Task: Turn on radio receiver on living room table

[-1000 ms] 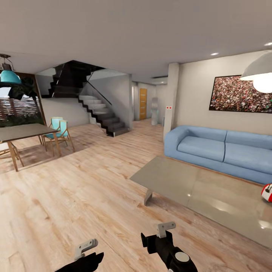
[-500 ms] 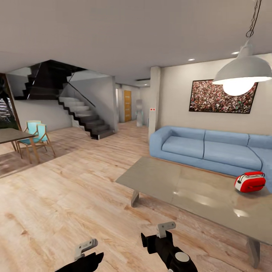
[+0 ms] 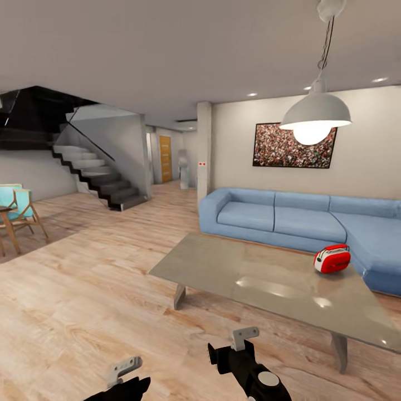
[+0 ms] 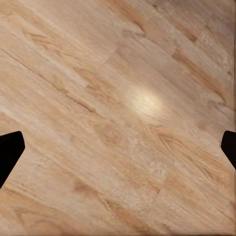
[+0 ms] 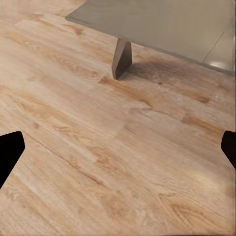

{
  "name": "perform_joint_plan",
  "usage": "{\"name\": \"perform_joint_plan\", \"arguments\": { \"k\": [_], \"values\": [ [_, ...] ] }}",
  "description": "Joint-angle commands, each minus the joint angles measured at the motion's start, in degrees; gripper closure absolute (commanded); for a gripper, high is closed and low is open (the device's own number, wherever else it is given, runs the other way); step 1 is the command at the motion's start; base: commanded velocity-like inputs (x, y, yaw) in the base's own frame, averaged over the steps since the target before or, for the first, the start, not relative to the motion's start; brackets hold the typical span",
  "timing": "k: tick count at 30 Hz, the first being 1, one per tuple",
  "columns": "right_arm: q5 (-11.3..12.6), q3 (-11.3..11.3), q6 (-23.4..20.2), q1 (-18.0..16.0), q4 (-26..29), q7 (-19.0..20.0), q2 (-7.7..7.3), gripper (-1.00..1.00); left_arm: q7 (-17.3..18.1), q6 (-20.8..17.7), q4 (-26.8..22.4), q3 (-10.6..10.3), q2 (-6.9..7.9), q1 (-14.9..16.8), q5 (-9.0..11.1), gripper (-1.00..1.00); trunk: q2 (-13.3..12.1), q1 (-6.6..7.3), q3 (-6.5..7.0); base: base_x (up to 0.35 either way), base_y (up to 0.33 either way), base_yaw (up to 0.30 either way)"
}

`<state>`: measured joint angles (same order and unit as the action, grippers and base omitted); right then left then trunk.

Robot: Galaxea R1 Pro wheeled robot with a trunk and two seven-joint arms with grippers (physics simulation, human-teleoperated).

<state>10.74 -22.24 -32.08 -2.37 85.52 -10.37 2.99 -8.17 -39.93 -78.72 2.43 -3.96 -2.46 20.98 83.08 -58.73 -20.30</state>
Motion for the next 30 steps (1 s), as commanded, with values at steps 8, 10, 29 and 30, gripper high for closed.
{"name": "perform_joint_plan", "arguments": {
  "k": [8, 10, 29, 30],
  "values": [
    [0.1, -0.1, 0.0, 0.0, 0.0, 0.0, 0.00, -1.00, 0.0, 0.1, 0.8, 0.0, 0.36, 0.0, 0.0, -1.00, 0.0, 0.00, 0.48, 0.000, 0.000, -0.268],
    [0.1, -0.1, 0.0, 0.0, 0.0, 0.0, 0.00, -1.00, 0.0, 0.2, 1.2, -0.1, 0.41, 0.0, 0.0, -1.00, 0.0, 0.00, 0.60, 0.000, -0.030, -0.267],
    [0.1, -0.2, 0.0, 0.0, 0.0, 0.0, 0.00, -1.00, -0.1, 0.3, 1.4, -0.1, 0.44, 0.0, -0.2, -1.00, 0.0, 0.00, 1.74, 0.000, -0.285, -0.267],
    [0.1, -0.2, 0.0, 0.0, 0.0, 0.0, 0.00, -1.00, -0.2, 0.3, 1.4, -0.1, 0.44, 0.0, -0.2, -1.00, 0.0, 0.00, 1.80, 0.013, -0.332, -0.267]
  ]
}}
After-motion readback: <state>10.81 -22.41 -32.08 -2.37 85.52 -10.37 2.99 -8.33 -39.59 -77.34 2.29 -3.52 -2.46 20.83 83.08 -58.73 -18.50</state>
